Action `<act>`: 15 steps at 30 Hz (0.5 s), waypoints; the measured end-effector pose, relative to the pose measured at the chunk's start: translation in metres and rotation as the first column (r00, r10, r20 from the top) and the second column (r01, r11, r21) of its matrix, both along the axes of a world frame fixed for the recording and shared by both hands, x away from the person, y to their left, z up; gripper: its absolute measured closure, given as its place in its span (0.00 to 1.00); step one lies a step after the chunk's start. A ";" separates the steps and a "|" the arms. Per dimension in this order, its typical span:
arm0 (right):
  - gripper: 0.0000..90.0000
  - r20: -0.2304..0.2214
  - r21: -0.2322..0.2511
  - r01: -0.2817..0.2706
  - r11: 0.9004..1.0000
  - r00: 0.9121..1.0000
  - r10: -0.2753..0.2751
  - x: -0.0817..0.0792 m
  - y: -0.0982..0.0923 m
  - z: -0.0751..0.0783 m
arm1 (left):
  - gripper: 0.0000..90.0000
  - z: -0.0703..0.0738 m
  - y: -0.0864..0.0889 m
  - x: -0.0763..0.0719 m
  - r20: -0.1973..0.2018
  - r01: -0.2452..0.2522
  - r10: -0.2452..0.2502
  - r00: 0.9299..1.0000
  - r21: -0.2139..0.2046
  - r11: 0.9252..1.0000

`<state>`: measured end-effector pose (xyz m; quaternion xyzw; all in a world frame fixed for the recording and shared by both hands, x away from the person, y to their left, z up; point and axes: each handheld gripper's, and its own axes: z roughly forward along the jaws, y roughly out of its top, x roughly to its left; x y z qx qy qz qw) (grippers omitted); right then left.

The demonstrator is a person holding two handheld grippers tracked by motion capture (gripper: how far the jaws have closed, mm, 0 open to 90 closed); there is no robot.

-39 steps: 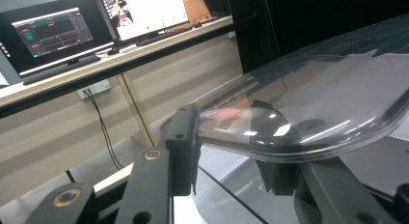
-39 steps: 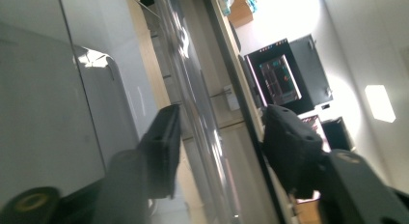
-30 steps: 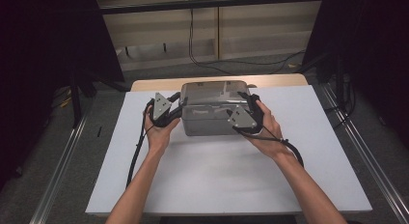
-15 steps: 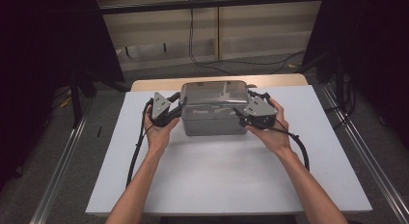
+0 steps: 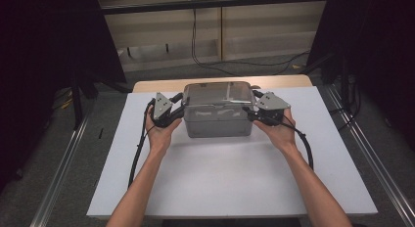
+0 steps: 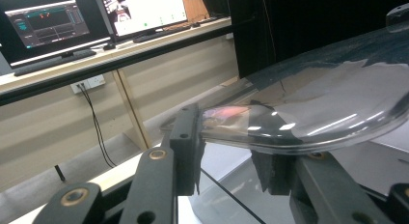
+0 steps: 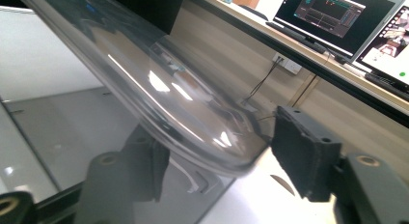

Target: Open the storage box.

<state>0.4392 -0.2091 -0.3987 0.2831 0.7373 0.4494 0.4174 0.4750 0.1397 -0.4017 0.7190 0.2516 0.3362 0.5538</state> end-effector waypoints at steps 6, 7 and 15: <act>0.50 0.014 0.014 0.000 1.000 1.000 0.000 0.008 -0.005 0.002 | 0.73 0.001 -0.001 0.001 0.001 0.000 0.000 1.000 -0.012 1.000; 0.52 0.014 0.014 -0.001 1.000 1.000 0.000 0.009 -0.005 0.003 | 0.73 0.002 0.000 0.001 0.000 0.001 -0.001 1.000 -0.003 1.000; 0.61 0.016 0.031 -0.011 0.999 1.000 0.011 0.017 -0.002 0.003 | 0.73 0.005 0.000 0.004 -0.002 0.011 -0.011 1.000 0.003 1.000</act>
